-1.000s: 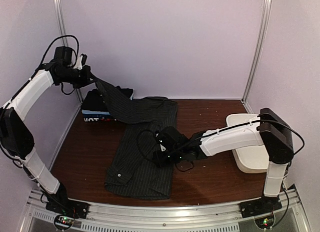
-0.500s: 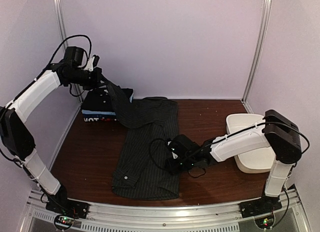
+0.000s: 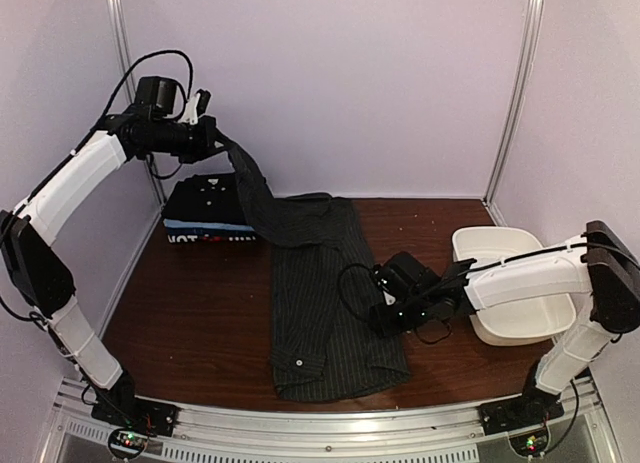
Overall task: Fold and stack the long sleeve shirts
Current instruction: Fold the 1/3-folded shirt at the center of the board.
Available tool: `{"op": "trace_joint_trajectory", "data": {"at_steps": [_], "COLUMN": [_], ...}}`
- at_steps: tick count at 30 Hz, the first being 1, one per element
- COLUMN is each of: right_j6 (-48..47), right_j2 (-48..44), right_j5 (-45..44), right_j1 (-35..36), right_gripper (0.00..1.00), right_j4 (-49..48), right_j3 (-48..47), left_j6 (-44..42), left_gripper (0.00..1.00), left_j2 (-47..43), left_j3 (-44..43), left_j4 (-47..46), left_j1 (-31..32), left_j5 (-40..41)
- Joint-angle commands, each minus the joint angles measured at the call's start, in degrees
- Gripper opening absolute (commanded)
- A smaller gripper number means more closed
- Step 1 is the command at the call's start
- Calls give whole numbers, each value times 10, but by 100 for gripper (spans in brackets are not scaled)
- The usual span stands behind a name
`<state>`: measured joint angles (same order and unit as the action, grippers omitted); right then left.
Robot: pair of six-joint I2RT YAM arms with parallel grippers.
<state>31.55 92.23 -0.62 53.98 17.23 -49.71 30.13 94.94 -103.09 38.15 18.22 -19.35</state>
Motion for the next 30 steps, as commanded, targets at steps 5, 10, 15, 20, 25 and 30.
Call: {"op": "trace_joint_trajectory", "data": {"at_steps": [5, 10, 15, 20, 25, 30], "right_j6": [82, 121, 136, 143, 151, 153], "right_j2": [-57, -16, 34, 68, 77, 66], "right_j5": [-74, -105, -138, -152, -159, -151], "right_j1": [106, 162, 189, 198, 200, 202], "right_gripper": [51, 51, 51, 50, 44, 30], "right_j4": [106, 140, 173, 175, 173, 168], "right_j3": [-41, -60, -84, -88, -82, -75], "left_j6": [-3, -3, -1, -3, -4, -3], "left_gripper": [0, 0, 0, 0, 0, 0], "left_j2": [24, 31, 35, 34, 36, 40], "left_j3": [-69, -67, -72, -71, -66, -72], "left_j4": [-43, -52, -55, -55, -55, -55], "left_j1": [-1, -1, -1, -1, -1, -1], "left_j5": [-30, -42, -46, -44, -42, -40]}}
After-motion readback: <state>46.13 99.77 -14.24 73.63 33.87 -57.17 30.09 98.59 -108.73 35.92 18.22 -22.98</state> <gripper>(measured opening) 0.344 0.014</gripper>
